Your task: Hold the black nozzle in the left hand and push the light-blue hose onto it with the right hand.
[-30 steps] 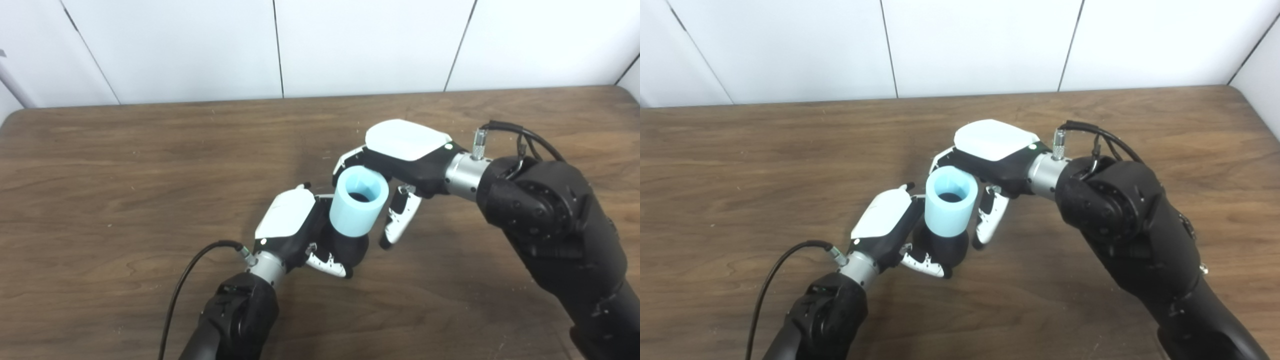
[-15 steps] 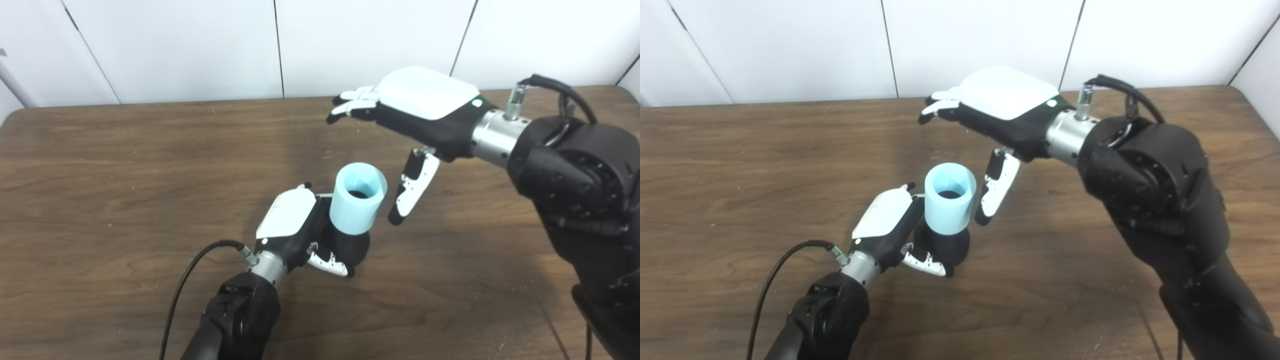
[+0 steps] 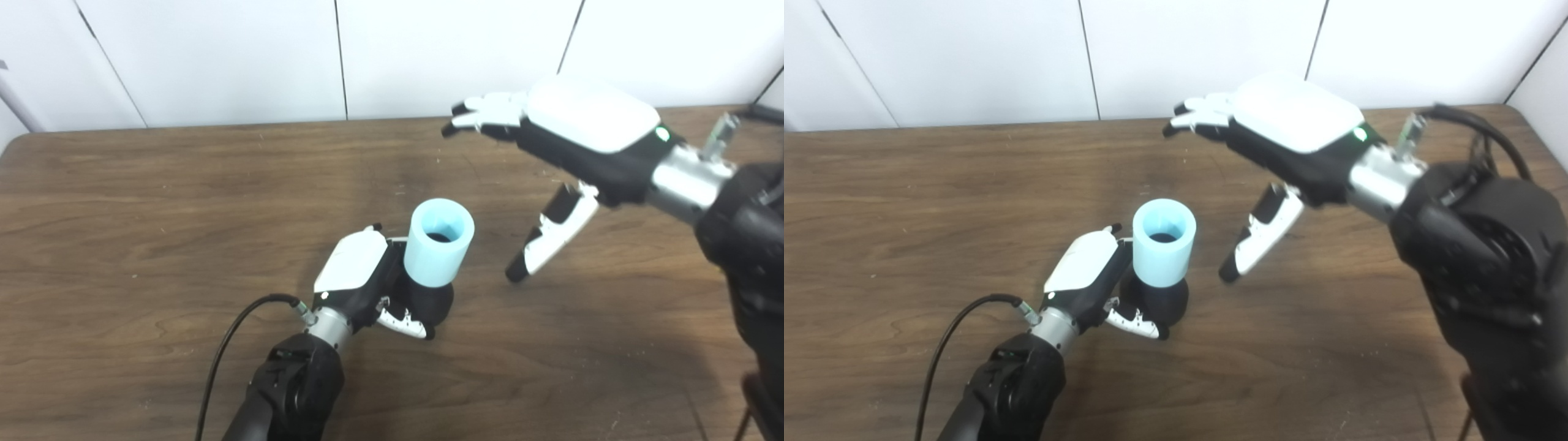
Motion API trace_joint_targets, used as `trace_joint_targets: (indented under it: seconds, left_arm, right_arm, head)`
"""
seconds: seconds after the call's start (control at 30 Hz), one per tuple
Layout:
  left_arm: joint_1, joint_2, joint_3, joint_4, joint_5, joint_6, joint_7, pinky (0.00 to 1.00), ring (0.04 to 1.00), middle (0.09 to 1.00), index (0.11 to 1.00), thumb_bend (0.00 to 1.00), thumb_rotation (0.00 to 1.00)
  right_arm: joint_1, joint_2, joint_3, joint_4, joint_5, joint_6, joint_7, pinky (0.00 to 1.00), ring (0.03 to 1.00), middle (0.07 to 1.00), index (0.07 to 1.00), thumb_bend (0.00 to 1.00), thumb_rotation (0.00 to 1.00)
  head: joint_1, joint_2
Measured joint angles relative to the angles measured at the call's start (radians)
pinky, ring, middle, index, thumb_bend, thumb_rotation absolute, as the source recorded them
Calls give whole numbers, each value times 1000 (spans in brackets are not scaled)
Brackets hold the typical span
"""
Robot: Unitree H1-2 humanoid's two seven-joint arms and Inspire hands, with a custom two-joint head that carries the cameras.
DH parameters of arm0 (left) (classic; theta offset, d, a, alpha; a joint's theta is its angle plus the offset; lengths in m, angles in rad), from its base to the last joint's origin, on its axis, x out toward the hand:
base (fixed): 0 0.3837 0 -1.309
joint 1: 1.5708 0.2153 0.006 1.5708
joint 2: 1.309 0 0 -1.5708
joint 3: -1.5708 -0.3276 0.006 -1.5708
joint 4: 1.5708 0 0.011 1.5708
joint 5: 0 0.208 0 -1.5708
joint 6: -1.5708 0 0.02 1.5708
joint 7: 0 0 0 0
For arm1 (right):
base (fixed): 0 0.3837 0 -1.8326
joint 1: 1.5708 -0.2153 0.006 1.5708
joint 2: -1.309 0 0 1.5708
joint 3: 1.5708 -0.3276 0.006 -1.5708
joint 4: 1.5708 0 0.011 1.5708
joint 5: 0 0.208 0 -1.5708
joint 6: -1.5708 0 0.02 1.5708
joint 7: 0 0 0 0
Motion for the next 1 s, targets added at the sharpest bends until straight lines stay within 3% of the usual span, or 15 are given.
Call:
trace_joint_targets:
  seconds: [0.17, 0.43, 0.77, 1.0]
  left_arm:
    - [3, 0, 3, 0, 0, 0, 0, 1000, 672, 506, 474, 521, 0]
    - [6, 4, 8, 0, -3, -10, 0, 1000, 671, 511, 471, 520, 0]
    - [6, 14, 10, 0, -11, -20, 0, 1000, 671, 513, 470, 520, 0]
    - [4, 17, 8, 0, -11, -20, 0, 1000, 674, 514, 469, 519, 0]
  right_arm:
    - [56, -75, 5, 2, 43, -153, -49, 1000, 1000, 1000, 961, 768, 772]
    - [157, -75, -29, 61, 97, -314, -203, 1000, 1000, 1000, 1000, 762, 876]
    - [221, -69, -36, 78, 77, -406, -277, 1000, 1000, 1000, 1000, 755, 893]
    - [250, -33, -35, 73, 114, -425, -316, 1000, 1000, 1000, 1000, 743, 899]
  head:
    - [6, -2]
    - [17, -5]
    - [3, 6]
    - [2, 8]
